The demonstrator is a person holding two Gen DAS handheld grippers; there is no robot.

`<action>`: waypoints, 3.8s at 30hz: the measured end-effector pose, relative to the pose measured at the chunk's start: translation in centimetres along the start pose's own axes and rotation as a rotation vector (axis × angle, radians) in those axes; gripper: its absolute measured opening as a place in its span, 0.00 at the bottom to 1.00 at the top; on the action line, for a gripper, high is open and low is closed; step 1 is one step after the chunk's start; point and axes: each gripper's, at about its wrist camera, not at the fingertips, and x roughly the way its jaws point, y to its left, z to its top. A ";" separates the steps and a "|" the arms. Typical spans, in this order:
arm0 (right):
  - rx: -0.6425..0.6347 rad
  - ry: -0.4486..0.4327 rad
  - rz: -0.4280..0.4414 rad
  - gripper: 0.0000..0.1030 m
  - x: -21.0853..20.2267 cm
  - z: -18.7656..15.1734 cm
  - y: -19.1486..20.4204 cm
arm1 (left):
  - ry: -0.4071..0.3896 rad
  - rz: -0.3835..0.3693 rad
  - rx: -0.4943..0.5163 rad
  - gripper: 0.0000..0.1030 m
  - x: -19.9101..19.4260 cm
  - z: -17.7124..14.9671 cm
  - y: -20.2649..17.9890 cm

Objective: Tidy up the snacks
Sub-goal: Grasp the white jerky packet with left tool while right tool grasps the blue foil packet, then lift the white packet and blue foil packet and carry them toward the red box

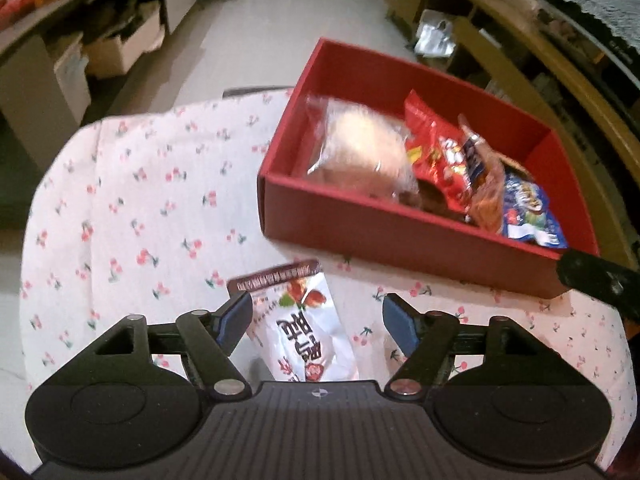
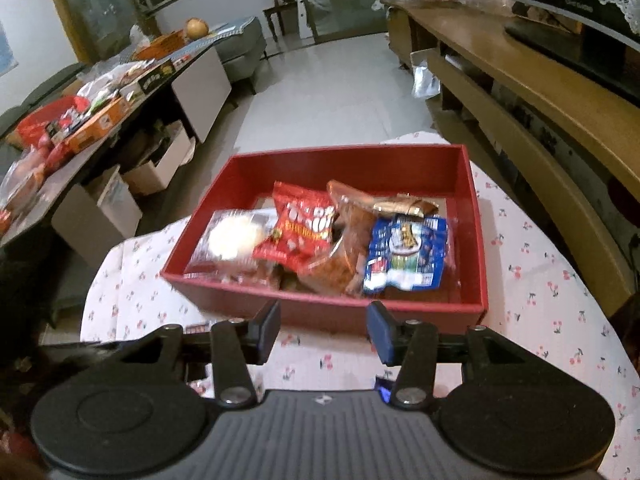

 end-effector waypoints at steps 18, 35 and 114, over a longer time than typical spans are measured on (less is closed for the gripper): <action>-0.022 0.046 -0.018 0.53 0.4 -0.8 -0.8 | 0.030 0.078 -0.008 0.58 1.4 -1.2 0.1; 0.005 0.108 -0.051 0.53 -0.1 -3.3 -2.2 | 0.040 0.025 -0.006 0.40 -0.3 -2.9 1.8; 0.064 0.261 -0.053 0.47 2.3 -6.0 -2.7 | 0.054 -0.037 0.138 0.55 -2.0 -6.0 0.1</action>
